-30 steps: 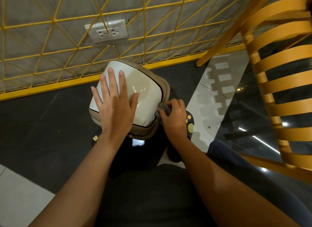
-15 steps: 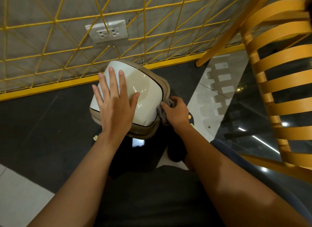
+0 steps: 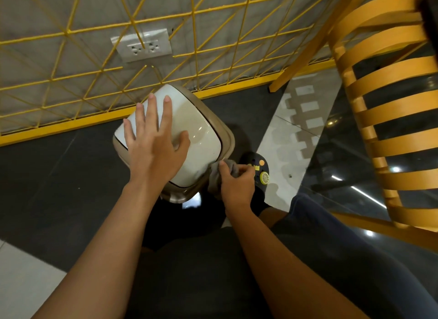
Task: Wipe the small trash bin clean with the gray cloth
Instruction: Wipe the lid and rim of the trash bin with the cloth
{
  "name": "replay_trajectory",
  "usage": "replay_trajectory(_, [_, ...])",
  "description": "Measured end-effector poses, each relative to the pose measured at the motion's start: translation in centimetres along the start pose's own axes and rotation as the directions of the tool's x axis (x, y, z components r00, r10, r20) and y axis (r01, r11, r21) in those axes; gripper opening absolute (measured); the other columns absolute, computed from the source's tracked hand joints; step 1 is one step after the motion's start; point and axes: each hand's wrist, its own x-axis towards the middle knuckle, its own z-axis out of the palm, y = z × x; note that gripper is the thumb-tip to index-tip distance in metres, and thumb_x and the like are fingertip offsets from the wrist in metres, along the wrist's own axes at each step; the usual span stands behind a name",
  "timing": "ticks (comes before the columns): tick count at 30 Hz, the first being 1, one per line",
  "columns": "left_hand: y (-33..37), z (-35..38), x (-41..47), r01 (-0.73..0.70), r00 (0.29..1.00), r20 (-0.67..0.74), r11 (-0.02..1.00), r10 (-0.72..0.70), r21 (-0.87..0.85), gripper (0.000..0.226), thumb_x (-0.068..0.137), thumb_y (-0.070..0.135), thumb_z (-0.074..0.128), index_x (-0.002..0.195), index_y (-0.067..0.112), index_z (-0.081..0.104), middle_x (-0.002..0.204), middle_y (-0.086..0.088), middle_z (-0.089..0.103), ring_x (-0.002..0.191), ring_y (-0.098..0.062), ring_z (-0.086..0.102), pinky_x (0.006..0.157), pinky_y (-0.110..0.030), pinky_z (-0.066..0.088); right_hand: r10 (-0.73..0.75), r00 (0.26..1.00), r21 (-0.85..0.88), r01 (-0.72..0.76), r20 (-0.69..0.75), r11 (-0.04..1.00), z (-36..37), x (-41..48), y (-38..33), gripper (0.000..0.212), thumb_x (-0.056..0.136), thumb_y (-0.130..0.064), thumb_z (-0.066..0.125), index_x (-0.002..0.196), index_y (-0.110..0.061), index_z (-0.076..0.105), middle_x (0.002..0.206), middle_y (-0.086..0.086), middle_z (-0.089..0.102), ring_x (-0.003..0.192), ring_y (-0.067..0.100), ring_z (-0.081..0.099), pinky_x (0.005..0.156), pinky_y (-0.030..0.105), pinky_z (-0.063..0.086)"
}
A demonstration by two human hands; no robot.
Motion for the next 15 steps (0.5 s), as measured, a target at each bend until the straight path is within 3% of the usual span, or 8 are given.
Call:
replay_trajectory(3, [-0.1, 0.0, 0.1, -0.005, 1.000, 0.001, 1.000, 0.005, -0.005, 0.068, 0.085, 0.040, 0.041, 0.146, 0.015, 0.023, 0.153, -0.016, 0.022, 0.140, -0.039, 0.021, 0.110, -0.058, 0.018, -0.259, 0.960, 0.063, 0.266, -0.108, 0.962, 0.4, -1.7, -0.9, 0.028, 0.081, -0.019, 0.065, 0.104, -0.014, 0.050, 0.109, 0.009, 0.055, 0.093, 0.015, 0.058, 0.085, 0.028, 0.053])
replay_trajectory(7, [0.0, 0.0, 0.1, -0.007, 1.000, 0.020, 1.000, 0.007, -0.025, 0.069, 0.085, 0.039, 0.042, 0.146, 0.014, 0.022, 0.153, -0.017, 0.021, 0.140, -0.040, 0.019, 0.110, -0.057, 0.017, -0.431, 0.902, -0.025, 0.432, 0.017, 0.902, 2.4, -2.9, -2.6, 0.032, 0.088, -0.017, 0.058, 0.118, -0.014, 0.051, 0.117, -0.002, 0.047, 0.100, 0.001, 0.048, 0.084, 0.003, 0.039])
replay_trajectory(11, [0.0, -0.2, 0.1, -0.018, 1.000, 0.021, 1.000, 0.019, -0.020, 0.068, 0.086, 0.038, 0.041, 0.146, 0.013, 0.022, 0.153, -0.019, 0.021, 0.140, -0.042, 0.019, 0.110, -0.058, 0.017, -0.251, 0.967, -0.081, 0.254, 0.040, 0.964, 4.3, -3.6, -1.7, 0.031, 0.094, -0.021, 0.049, 0.124, -0.014, 0.048, 0.124, 0.000, 0.052, 0.115, 0.010, 0.050, 0.089, 0.011, 0.035])
replay_trajectory(15, [0.0, -0.4, 0.2, -0.018, 0.999, 0.041, 1.000, 0.018, -0.020, 0.067, 0.087, 0.037, 0.041, 0.146, 0.012, 0.021, 0.153, -0.019, 0.020, 0.140, -0.042, 0.018, 0.110, -0.058, 0.016, -0.158, 0.984, -0.074, 0.164, 0.083, 0.984, 4.7, -5.0, -0.5, 0.031, 0.097, -0.020, 0.043, 0.126, -0.014, 0.045, 0.121, 0.003, 0.058, 0.112, 0.013, 0.055, 0.090, 0.019, 0.043])
